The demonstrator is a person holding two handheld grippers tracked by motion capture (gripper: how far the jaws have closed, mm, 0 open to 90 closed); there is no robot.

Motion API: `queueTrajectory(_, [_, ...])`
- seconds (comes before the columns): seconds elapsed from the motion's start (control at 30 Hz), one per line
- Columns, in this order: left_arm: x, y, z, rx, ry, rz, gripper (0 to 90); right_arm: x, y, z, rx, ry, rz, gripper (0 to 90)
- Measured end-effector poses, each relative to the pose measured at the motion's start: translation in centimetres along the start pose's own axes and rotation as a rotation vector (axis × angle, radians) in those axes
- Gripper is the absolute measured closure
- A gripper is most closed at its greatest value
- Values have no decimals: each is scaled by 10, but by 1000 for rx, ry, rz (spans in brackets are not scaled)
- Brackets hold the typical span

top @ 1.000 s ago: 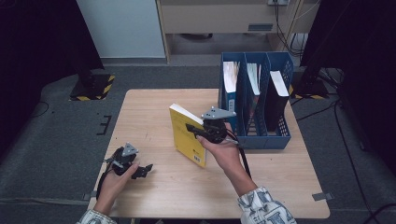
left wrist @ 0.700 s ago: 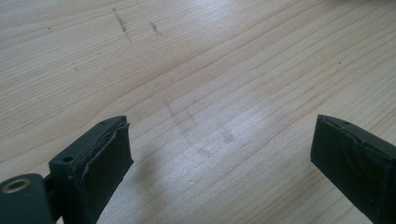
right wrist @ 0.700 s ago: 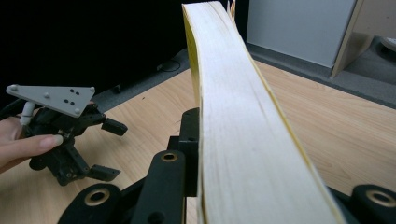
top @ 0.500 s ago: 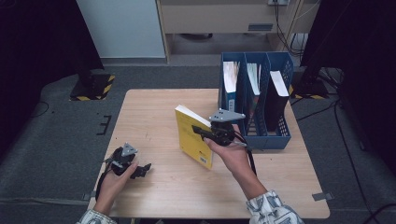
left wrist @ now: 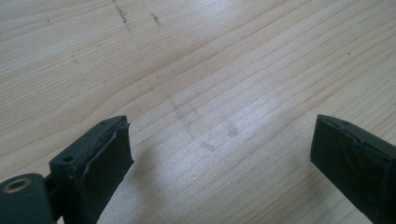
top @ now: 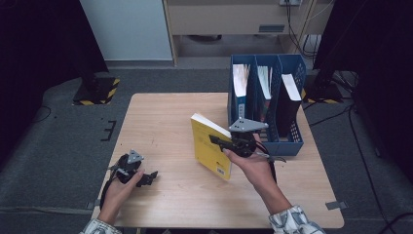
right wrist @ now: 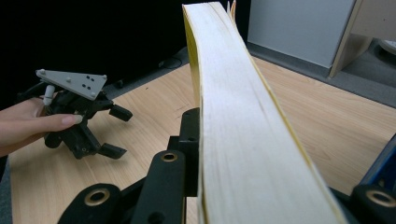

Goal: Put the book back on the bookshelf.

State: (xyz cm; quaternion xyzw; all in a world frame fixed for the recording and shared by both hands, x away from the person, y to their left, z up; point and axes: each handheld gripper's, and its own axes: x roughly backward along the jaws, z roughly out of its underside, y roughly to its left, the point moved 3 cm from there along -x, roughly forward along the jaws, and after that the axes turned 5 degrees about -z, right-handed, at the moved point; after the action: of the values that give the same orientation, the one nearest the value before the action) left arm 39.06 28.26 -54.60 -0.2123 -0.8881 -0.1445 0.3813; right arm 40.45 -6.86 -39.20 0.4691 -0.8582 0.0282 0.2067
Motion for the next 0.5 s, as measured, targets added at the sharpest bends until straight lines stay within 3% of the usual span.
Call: queueTrajectory(0.5, [-1, 0, 1, 0, 9, -2, 44, 23, -8, 10, -8, 2, 23, 752])
